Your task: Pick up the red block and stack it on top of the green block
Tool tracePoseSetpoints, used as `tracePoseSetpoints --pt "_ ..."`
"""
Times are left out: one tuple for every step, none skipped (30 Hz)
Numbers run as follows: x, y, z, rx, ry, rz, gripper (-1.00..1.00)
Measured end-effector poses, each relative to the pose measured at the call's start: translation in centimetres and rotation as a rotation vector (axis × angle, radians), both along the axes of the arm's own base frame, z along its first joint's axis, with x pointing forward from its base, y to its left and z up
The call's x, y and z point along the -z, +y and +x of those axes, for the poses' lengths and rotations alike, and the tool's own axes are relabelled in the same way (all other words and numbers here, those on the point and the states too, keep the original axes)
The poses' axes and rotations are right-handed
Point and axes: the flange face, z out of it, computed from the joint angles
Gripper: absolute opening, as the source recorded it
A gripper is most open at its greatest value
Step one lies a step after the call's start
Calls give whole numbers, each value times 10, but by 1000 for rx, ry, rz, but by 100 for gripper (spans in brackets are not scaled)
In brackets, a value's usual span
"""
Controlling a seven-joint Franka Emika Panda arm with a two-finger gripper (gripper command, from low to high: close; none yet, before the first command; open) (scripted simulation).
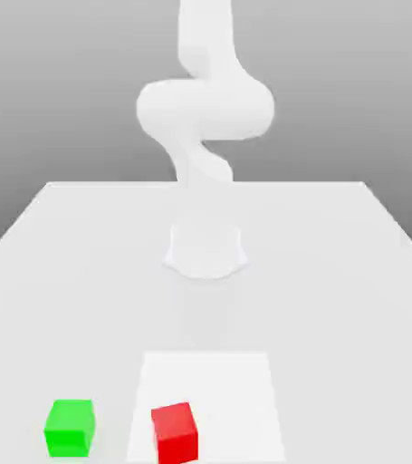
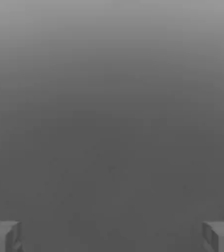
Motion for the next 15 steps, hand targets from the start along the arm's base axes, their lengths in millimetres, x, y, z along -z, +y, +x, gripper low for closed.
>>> tracePoseSetpoints --pt "17 -2 14 -13 30 -1 0" --pt "33 -4 26 -25 60 -2 0" --pt "50 -5 38 -36 89 -3 0" --pt "67 -6 49 -48 118 -4 0" --pt "84 -7 59 -59 146 -6 0" --pt "102 -9 68 -70 174 -8 0" --pt "119 -10 76 -80 203 -10 0" --pt "137 -10 84 -91 231 -12 0" --pt "156 -11 91 -101 259 -15 0" --pt "174 -12 97 -111 287 -18 0" --pt "193 -13 103 -120 314 -22 0" --pt "212 -14 108 -130 342 -26 0" --pt "231 -15 112 -139 370 -30 0" --pt "250 -16 115 -149 398 -34 0" --pt "269 -17 118 -158 426 -39 0"
